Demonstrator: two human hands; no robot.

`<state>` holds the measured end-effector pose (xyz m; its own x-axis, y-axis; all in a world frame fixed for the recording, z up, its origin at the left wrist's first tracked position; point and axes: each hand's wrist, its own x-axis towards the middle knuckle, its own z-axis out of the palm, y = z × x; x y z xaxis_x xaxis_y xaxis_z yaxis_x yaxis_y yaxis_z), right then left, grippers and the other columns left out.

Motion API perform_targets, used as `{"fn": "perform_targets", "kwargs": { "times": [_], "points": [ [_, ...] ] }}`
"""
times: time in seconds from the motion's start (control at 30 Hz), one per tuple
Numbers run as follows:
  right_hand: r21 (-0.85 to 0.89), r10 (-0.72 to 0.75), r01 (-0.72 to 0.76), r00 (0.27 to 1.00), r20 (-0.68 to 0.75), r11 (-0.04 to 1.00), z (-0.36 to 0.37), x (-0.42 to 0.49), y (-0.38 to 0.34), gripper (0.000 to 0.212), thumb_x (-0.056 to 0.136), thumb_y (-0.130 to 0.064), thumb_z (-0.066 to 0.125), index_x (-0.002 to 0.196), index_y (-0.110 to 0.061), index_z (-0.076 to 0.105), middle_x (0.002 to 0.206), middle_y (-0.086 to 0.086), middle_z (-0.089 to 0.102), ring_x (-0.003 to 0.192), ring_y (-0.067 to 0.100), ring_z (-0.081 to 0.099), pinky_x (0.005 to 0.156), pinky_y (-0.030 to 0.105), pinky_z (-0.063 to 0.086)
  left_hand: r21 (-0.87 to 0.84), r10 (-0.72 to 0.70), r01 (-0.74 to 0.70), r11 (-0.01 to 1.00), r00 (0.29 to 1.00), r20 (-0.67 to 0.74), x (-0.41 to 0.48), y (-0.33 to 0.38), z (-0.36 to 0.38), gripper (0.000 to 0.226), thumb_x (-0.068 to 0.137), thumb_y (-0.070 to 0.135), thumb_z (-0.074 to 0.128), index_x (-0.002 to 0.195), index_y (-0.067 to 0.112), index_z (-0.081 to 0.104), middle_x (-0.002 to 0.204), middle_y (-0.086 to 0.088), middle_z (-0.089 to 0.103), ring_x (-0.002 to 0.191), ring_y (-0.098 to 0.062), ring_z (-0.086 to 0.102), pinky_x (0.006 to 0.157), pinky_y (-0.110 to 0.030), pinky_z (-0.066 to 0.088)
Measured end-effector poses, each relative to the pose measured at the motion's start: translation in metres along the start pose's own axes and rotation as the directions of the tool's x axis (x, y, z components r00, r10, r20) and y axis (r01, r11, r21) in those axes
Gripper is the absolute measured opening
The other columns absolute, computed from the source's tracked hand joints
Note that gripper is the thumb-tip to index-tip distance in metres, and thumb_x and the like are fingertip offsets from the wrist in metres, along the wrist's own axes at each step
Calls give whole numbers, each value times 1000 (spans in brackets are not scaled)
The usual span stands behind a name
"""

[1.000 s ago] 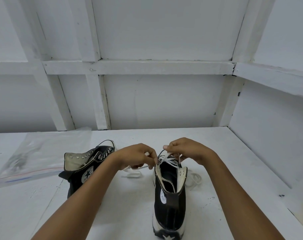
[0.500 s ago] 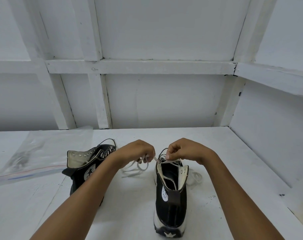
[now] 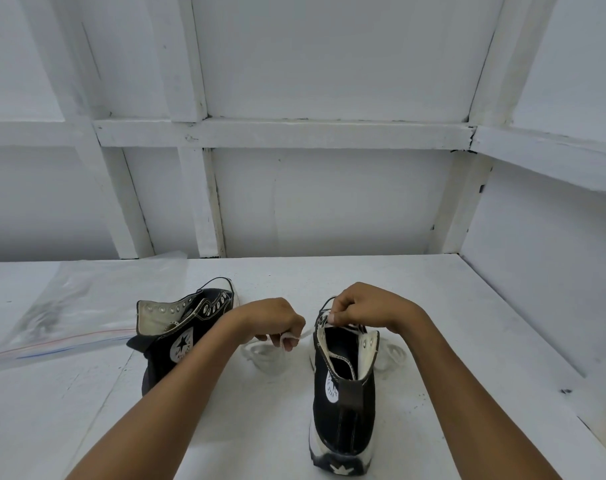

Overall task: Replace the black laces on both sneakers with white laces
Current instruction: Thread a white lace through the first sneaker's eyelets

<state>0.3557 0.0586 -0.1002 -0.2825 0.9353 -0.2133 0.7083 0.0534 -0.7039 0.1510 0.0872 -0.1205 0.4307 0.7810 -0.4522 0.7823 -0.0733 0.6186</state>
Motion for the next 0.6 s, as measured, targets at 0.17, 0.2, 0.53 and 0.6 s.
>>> {"fn": "perform_targets", "kwargs": {
  "times": [0.17, 0.2, 0.53, 0.6],
  "points": [
    [13, -6, 6, 1000, -13, 1000, -1, 0, 2, 3, 84, -13, 71, 81, -12, 71, 74, -9, 65, 73, 7, 57, 70, 25, 44, -97, 210, -212, 973, 977, -27, -2, 5, 0, 16, 91, 11, 54, 92, 16, 69, 70, 18, 65, 66, -7, 47, 62, -22, 36],
    [24, -8, 8, 1000, -20, 1000, -1, 0, 4, 3, 83, -12, 72, 82, -11, 69, 71, -9, 63, 69, 7, 55, 67, 25, 43, -119, 226, -228, 966, 974, -25, -1, 4, 0, 14, 93, 12, 54, 92, 13, 68, 66, 18, 63, 64, -7, 46, 62, -23, 35],
    [51, 4, -2, 999, -36, 999, -6, -6, 10, 12, 81, -16, 78, 80, -13, 66, 65, -12, 60, 60, 2, 52, 58, 17, 39, 150, 178, -166, 975, 981, -72, 15, -8, -9, 21, 95, 17, 58, 74, 20, 63, 71, 11, 67, 63, -8, 55, 69, -27, 45],
    [62, 10, -7, 999, -41, 998, -6, -8, 12, 15, 81, -19, 78, 80, -14, 64, 66, -11, 60, 62, 4, 53, 61, 18, 40, 241, 146, -103, 965, 975, -168, 16, -9, -13, 15, 93, 15, 56, 82, 16, 65, 73, 10, 67, 69, -13, 58, 66, -25, 46]
  ]
}}
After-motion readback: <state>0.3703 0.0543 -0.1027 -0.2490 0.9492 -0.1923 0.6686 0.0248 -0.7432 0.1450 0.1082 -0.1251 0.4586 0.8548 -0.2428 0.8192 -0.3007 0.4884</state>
